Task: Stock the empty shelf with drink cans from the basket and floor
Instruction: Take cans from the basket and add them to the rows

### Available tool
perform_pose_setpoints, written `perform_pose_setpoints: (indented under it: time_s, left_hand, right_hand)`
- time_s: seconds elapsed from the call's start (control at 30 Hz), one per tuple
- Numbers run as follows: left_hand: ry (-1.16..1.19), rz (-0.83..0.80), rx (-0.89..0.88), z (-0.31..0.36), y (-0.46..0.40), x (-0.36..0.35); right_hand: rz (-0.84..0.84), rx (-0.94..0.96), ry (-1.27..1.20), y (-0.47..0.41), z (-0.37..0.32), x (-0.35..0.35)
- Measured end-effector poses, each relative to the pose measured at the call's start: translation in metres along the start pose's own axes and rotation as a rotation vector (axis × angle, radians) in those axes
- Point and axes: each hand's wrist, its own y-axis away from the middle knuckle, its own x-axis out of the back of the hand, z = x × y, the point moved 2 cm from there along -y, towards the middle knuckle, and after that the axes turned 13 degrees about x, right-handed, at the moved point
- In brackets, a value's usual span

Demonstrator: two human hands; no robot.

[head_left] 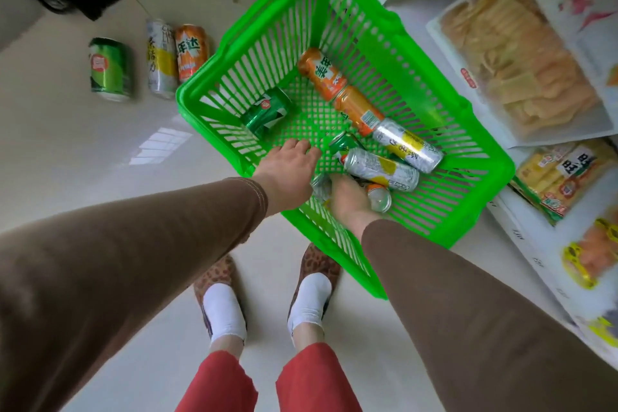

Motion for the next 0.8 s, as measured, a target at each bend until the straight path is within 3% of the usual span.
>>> perform_pose_setpoints:
  time_s: [0.2, 0.37, 0.57, 0.67, 0.8]
  left_hand:
    - [-0.009, 0.019, 0.0, 0.0, -0.012, -0.001]
    - [0.048, 0.041, 0.06, -0.005, 0.009, 0.035]
    - [0.154, 0.097, 0.155, -0.018, 0.083, 0.144]
    - [0.217, 0.195, 0.133, -0.014, 0.138, 0.224]
    - [0.302, 0.332, 0.078, 0.0, 0.22, 0.34]
  right_hand:
    - [-0.012, -0.063, -0.013, -0.026, 0.001, -0.01]
    - [0.166, -0.032, -0.156, 0.015, -0.02, 0.034]
    - [0.539, 0.12, -0.344, 0.119, -0.094, 0.178]
    - [0.637, 0.153, -0.433, 0.179, -0.141, 0.275]
    - [0.78, 0.201, -0.341, 0.278, -0.212, 0.403]
